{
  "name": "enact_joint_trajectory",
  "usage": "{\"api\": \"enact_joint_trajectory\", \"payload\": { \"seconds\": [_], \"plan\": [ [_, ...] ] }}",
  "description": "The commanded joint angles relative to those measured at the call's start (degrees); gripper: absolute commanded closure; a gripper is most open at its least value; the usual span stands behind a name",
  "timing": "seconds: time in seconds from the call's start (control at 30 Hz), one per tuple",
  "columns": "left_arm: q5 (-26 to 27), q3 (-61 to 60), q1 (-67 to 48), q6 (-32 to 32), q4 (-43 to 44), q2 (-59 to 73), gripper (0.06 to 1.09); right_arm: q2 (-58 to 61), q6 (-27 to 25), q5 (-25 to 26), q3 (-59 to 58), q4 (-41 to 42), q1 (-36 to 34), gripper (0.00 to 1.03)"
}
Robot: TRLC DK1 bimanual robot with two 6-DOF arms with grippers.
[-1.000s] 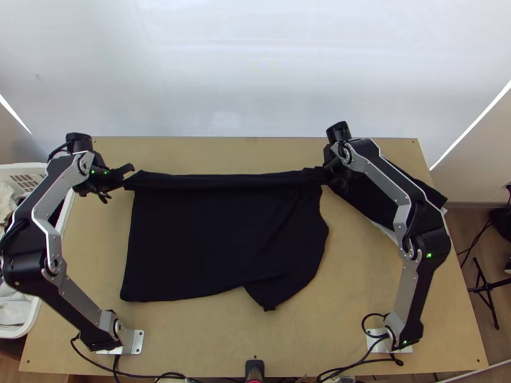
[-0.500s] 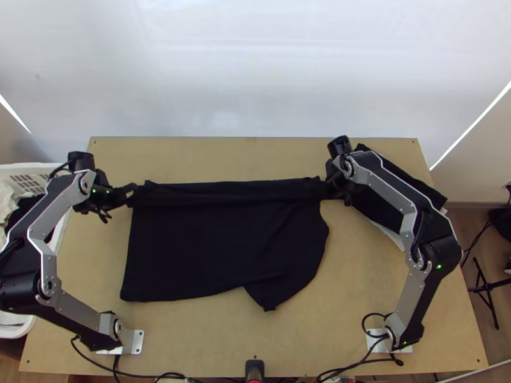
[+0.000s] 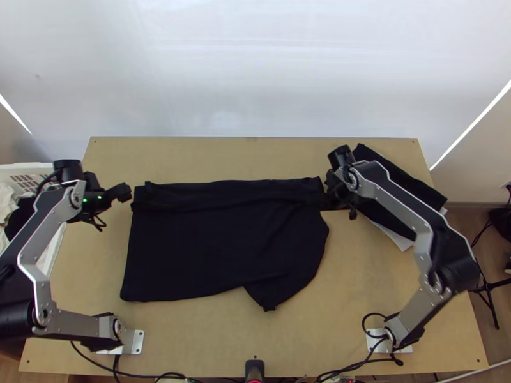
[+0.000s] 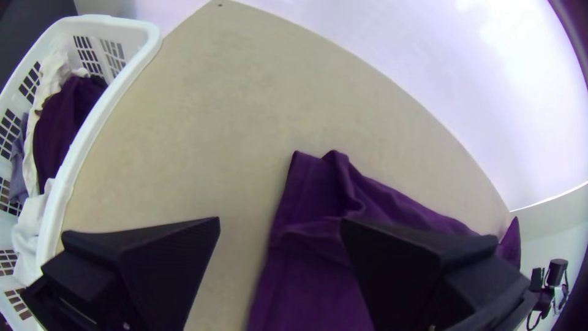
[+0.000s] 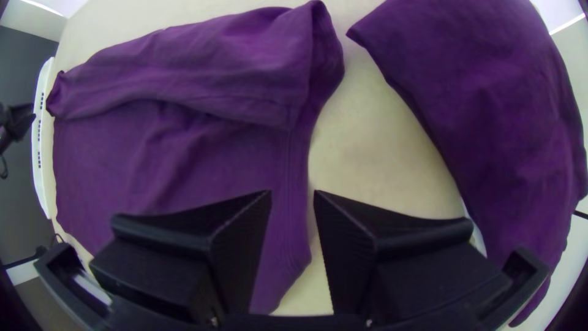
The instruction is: Fold the t-shirt
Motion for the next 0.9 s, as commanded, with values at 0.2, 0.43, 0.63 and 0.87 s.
{"api": "enact_joint_trajectory", "payload": {
  "seconds": [0.2,0.43,0.63,0.87],
  "plan": [
    [4.95,-0.83,0.66,3.31,-6.63,-12.03,0.10,-25.40,4.33,0.00,-19.40,-6.32,6.09,0.62],
    [1.61,-3.47,-1.54,3.04,-6.63,-15.11,0.10,-32.95,10.57,-3.16,-30.82,-7.55,18.22,0.63],
    [0.03,-3.20,-2.41,2.08,-6.10,-15.73,0.10,-30.67,17.95,-3.69,-34.51,-2.71,31.93,0.62],
    [-2.61,-3.20,-2.68,1.37,-6.54,-17.39,0.10,-23.46,26.12,0.18,-32.67,13.11,32.02,0.64]
  ]
}}
